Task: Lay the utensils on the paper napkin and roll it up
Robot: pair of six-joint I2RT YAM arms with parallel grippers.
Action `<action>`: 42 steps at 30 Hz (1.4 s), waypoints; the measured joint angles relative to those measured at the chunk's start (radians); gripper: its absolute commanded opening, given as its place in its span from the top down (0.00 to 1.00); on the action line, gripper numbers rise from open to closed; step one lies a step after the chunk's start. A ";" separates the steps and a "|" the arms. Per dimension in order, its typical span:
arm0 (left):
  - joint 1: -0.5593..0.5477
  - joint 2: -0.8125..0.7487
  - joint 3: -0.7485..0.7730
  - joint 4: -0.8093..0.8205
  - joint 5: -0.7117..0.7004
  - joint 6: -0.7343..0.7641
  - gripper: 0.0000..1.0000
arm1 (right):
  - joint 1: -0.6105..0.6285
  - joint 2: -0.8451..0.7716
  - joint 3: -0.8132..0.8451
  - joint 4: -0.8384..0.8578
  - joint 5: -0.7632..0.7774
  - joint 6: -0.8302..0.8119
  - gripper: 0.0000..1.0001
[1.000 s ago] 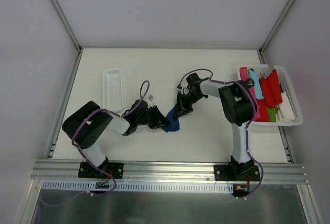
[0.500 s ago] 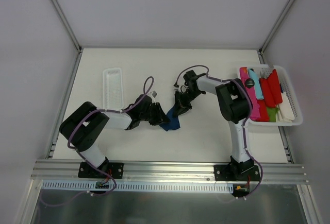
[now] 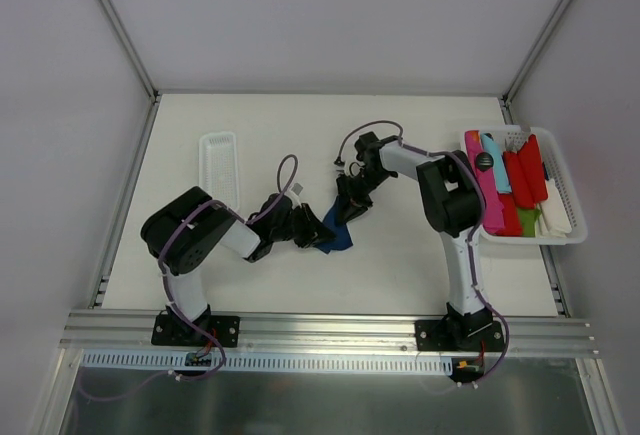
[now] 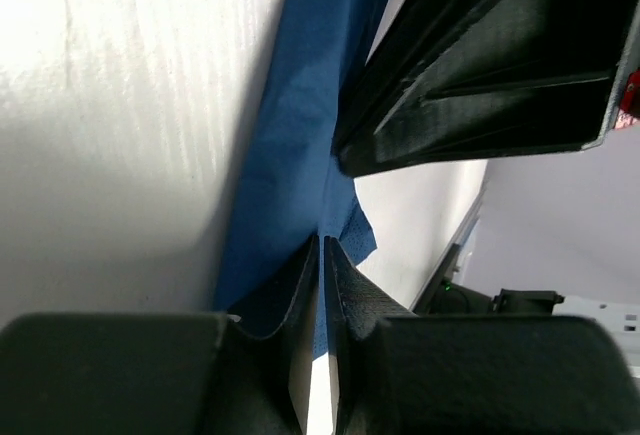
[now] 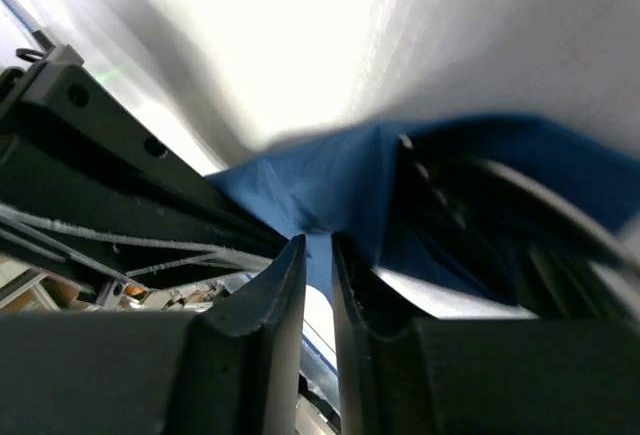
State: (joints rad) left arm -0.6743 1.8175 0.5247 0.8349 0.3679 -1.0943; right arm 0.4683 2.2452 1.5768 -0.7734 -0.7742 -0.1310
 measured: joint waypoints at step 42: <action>-0.001 0.016 -0.106 0.182 -0.091 -0.172 0.95 | 0.058 -0.250 -0.234 0.305 0.386 0.277 0.57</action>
State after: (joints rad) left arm -0.6754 1.8332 0.4191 1.0168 0.2768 -1.2663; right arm 0.5259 1.9949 1.3426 -0.4683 -0.3885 0.1459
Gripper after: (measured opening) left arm 0.050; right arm 0.443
